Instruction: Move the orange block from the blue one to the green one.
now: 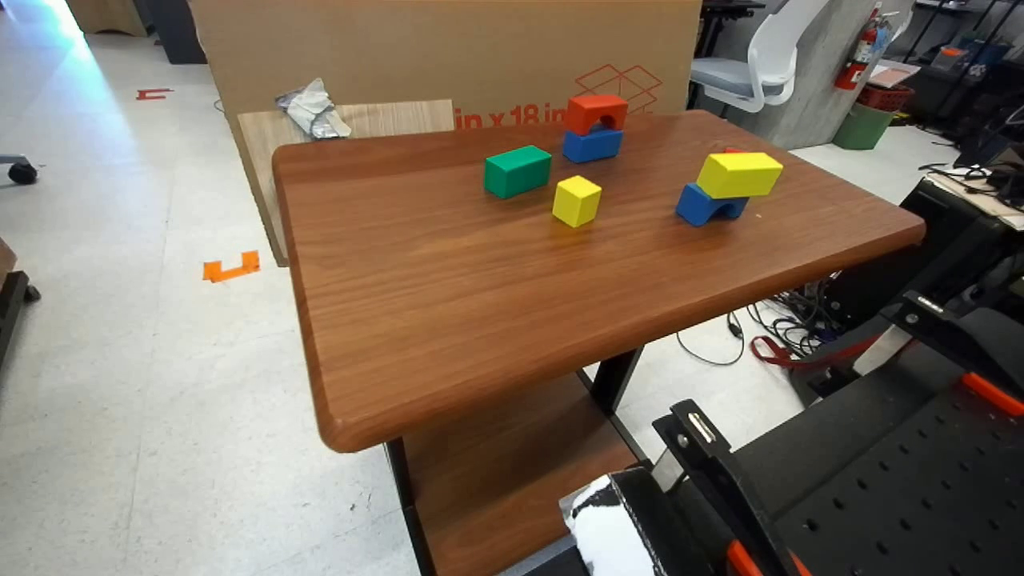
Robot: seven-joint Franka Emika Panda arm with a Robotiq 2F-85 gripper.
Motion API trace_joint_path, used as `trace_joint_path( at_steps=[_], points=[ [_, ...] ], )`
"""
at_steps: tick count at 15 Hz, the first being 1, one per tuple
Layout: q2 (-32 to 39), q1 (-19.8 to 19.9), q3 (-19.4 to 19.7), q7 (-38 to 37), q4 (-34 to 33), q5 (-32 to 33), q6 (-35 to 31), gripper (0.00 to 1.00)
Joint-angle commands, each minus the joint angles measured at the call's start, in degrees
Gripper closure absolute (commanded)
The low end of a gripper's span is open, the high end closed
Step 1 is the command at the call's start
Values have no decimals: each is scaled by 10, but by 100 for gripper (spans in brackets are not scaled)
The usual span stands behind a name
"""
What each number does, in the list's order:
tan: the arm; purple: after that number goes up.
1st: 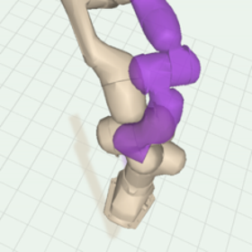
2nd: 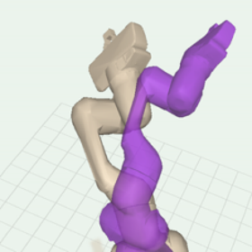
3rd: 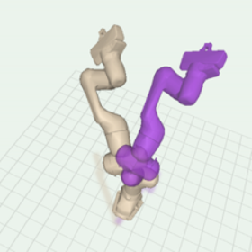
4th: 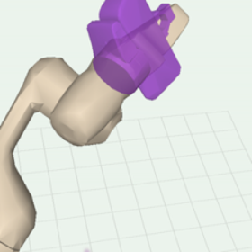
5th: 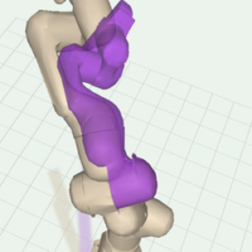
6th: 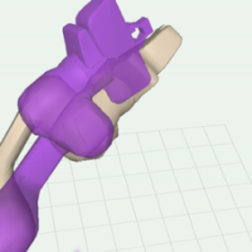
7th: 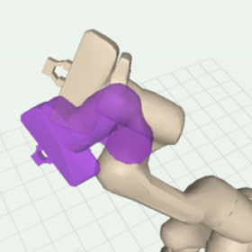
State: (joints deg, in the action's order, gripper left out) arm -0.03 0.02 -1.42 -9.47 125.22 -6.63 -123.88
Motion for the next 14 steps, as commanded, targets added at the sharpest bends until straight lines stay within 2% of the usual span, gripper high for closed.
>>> trace_joint_path(
  at_steps=[1, 6, 14],
  points=[
    [63, 7, 15, 34, -58, 42, 1, 0],
    [117, 9, 29, 68, -98, 107, -15, 0],
    [201, 9, 23, 100, -141, 92, -86, 0]
  ],
)
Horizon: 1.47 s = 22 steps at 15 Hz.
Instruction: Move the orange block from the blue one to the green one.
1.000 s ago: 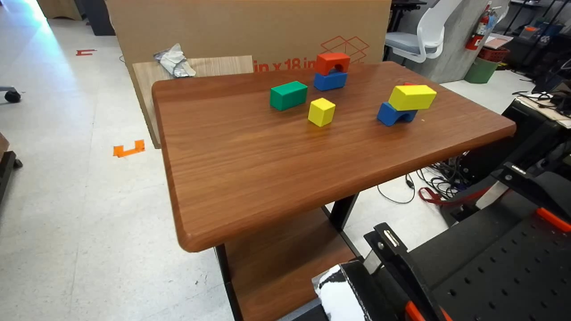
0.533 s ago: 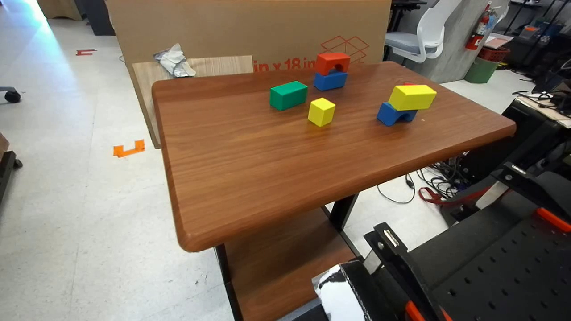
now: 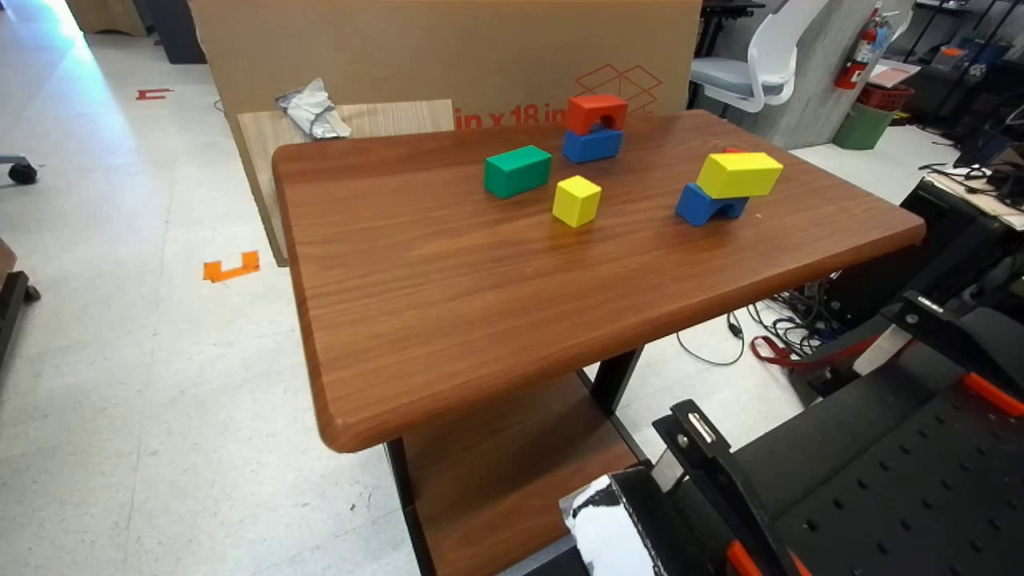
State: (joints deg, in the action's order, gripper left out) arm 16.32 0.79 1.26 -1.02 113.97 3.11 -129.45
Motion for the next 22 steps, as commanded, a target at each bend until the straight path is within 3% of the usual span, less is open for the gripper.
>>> trace_joint_path(
  at_steps=[1, 22],
  points=[
    [49, 1, -5, 17, -36, -6, -35, 0],
    [199, -17, -20, 39, -171, 4, -14, 0]
  ],
)
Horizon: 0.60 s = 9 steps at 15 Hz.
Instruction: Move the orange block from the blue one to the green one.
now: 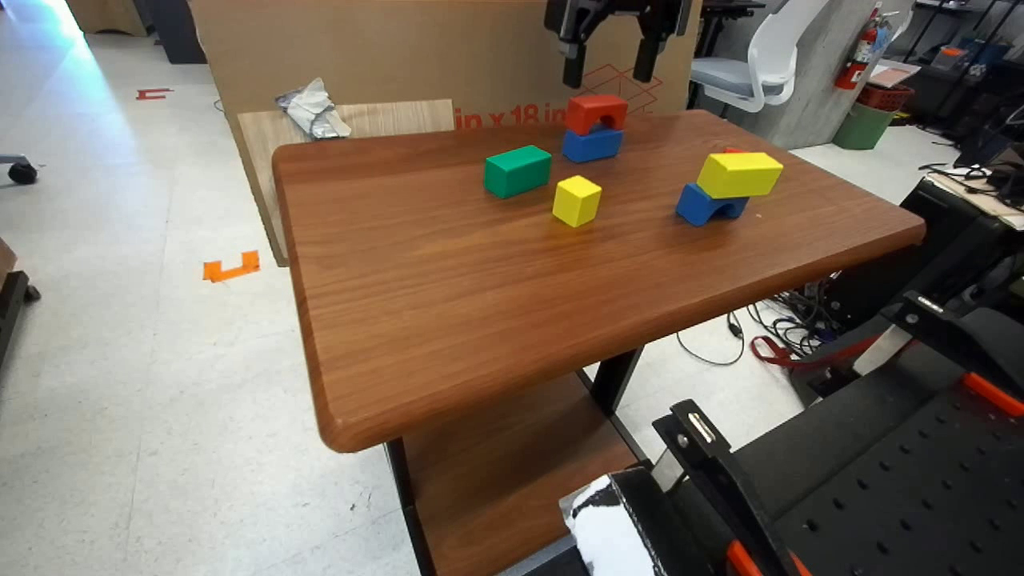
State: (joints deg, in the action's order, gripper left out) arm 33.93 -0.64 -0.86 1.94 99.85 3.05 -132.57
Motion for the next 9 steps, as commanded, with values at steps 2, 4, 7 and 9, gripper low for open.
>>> trace_joint_path(
  at_steps=[2, 4, 7, 9],
  points=[
    [33, -4, 3, 10, -36, 8, 18, 0],
    [41, -5, 4, 11, -43, 9, 24, 0],
    [49, -8, 7, 7, -51, 12, 46, 34],
    [49, -9, 6, 8, -53, 12, 61, 51]
  ],
)
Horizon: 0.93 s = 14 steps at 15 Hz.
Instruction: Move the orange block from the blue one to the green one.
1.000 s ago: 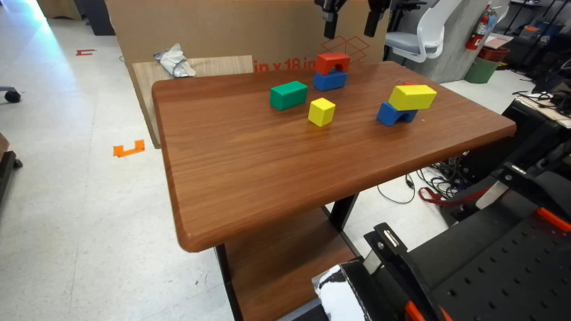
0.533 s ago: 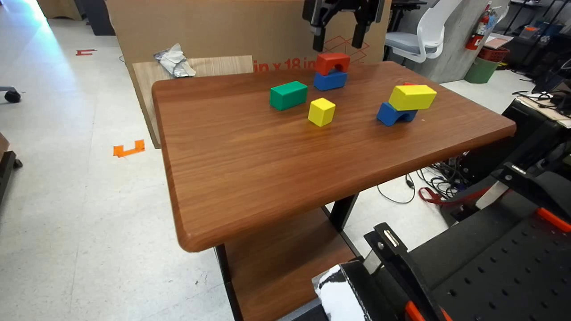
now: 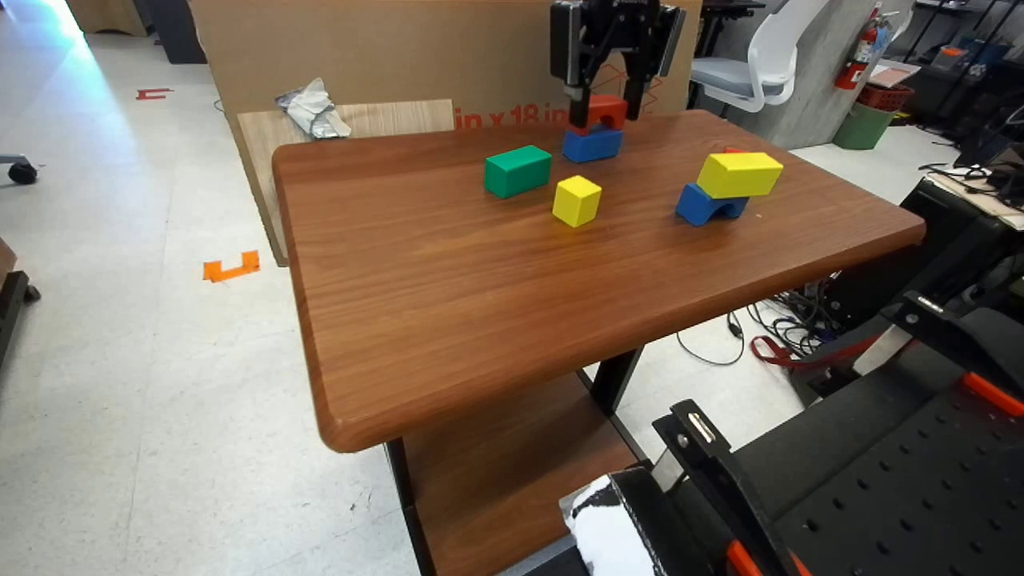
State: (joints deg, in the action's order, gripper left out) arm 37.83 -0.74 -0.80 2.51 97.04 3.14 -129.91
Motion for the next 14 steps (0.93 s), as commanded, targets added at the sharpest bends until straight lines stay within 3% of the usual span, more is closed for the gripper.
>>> trace_joint_path(
  at_steps=[1, 14],
  points=[
    [8, -8, 5, 1, -25, 11, 38, 58],
    [-81, -60, -12, -9, 48, 17, 23, 58]
  ],
)
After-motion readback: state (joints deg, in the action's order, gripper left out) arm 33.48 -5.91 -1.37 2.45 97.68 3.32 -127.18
